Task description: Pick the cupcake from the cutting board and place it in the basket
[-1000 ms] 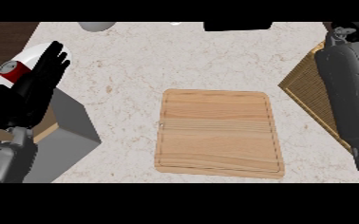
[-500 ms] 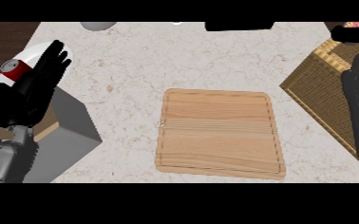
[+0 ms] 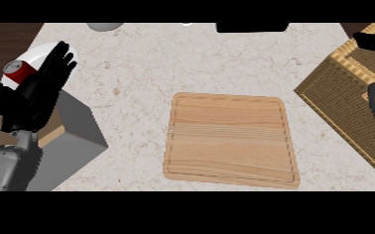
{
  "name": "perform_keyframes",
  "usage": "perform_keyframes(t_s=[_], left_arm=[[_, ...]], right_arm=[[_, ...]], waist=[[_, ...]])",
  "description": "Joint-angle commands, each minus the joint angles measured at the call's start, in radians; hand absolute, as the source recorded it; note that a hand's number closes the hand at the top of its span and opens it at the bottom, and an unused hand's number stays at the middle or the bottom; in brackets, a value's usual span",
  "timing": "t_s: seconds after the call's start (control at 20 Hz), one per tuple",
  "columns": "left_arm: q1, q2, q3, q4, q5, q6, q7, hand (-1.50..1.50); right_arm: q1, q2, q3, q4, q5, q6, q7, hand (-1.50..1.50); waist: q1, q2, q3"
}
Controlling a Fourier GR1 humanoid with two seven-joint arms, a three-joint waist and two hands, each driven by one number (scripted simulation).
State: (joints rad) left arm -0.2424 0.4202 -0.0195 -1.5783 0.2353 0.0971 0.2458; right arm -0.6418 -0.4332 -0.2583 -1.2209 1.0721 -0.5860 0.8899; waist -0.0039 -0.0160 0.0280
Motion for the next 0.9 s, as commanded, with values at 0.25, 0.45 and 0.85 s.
perform_keyframes(t_s=[0.25,0.45,0.85], left_arm=[[0.093,0.000,0.024,0.105,-0.008,0.010,0.017,0.00],[0.128,0.007,0.040,0.104,-0.002,-0.003,-0.011,0.00],[0.164,0.004,0.061,0.081,0.001,0.005,-0.006,0.00]], right_arm=[[0.082,0.029,-0.174,-0.187,-0.078,-0.217,0.021,-1.50],[0.181,0.003,-0.269,-0.323,-0.206,-0.177,-0.009,-1.50],[0.517,0.006,-0.311,-0.660,-0.472,0.042,-0.048,-1.50]], waist=[[-0.028,0.011,-0.028],[-0.043,0.007,-0.028],[-0.092,-0.002,-0.029]])
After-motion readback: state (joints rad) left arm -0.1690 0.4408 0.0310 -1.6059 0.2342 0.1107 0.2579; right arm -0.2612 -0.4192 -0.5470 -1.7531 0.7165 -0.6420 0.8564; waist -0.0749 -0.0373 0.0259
